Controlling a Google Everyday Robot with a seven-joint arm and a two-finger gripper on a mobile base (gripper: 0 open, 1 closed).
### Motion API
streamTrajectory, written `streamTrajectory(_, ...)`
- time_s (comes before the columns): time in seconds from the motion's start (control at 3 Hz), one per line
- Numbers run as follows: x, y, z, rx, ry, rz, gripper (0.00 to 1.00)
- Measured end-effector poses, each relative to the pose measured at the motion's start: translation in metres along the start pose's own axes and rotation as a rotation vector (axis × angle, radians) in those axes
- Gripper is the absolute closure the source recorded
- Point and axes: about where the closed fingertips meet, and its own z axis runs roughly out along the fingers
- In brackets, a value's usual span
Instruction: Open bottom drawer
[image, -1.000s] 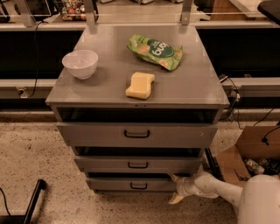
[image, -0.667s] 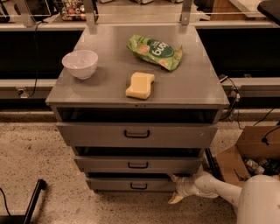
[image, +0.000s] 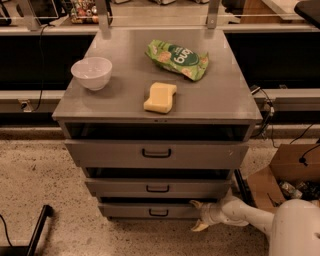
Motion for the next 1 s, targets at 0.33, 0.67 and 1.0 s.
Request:
streamTrajectory(0.33, -0.002, 0.003, 0.0, -0.013, -0.007, -0.001, 0.34)
streamTrajectory(0.67, -0.005, 0.007, -0.001, -0.03, -0.014, -0.007, 0.34)
streamTrajectory(1.0, -0.011, 0.015, -0.003, -0.059, -0.026, -0.025, 0.44)
